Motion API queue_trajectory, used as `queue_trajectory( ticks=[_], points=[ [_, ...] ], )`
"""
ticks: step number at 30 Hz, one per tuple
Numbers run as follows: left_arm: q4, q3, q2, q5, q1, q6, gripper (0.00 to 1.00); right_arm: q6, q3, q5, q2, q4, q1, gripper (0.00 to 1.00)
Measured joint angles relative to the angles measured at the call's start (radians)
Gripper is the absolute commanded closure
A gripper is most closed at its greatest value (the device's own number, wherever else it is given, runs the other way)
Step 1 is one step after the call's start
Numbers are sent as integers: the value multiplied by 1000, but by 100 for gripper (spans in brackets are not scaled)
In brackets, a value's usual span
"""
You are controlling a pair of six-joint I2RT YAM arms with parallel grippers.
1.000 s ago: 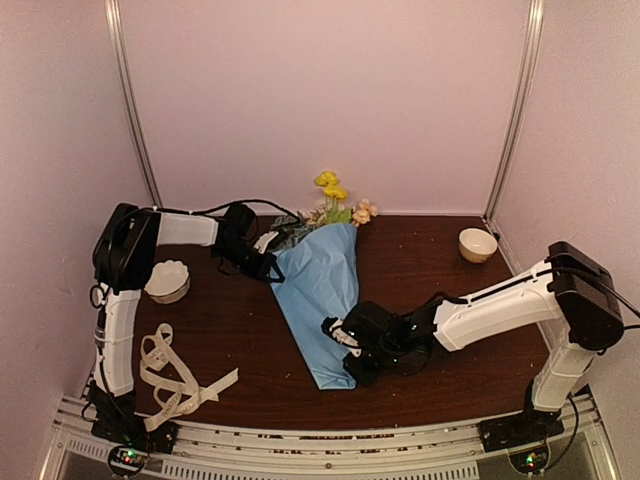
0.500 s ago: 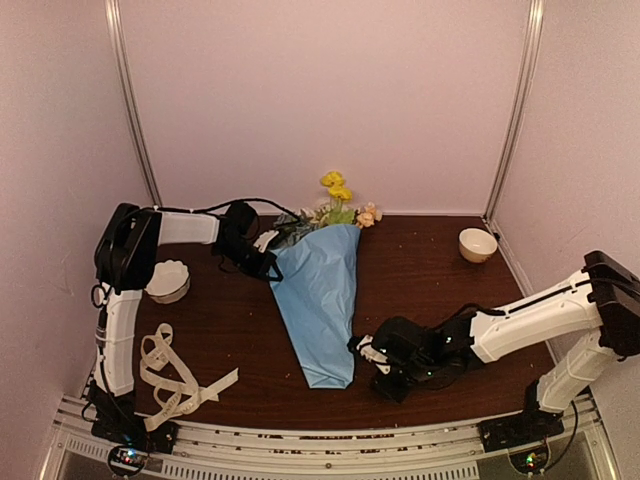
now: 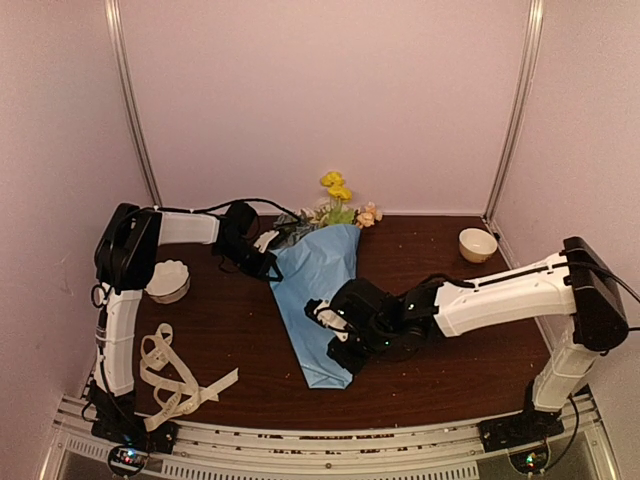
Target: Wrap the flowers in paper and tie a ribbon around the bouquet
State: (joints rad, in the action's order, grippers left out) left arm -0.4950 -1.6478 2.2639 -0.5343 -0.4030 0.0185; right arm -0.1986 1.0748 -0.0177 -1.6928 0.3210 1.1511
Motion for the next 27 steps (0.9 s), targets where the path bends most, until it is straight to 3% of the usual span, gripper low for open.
queue_trajectory(
  ticks=[9,21,23,27],
  points=[
    [-3,-2,1,6,0,-2,100,47,144,37,-183,27,-153,86],
    [-33,-55,35,0,-6,-10,100,-5,-132,18,-67,-72,-202,84],
    [-34,-57,35,1,-6,-10,100,-10,-153,5,-37,-44,-223,79],
    [-39,-61,35,3,-6,-10,100,-27,-163,-54,25,-18,-287,58]
  ],
)
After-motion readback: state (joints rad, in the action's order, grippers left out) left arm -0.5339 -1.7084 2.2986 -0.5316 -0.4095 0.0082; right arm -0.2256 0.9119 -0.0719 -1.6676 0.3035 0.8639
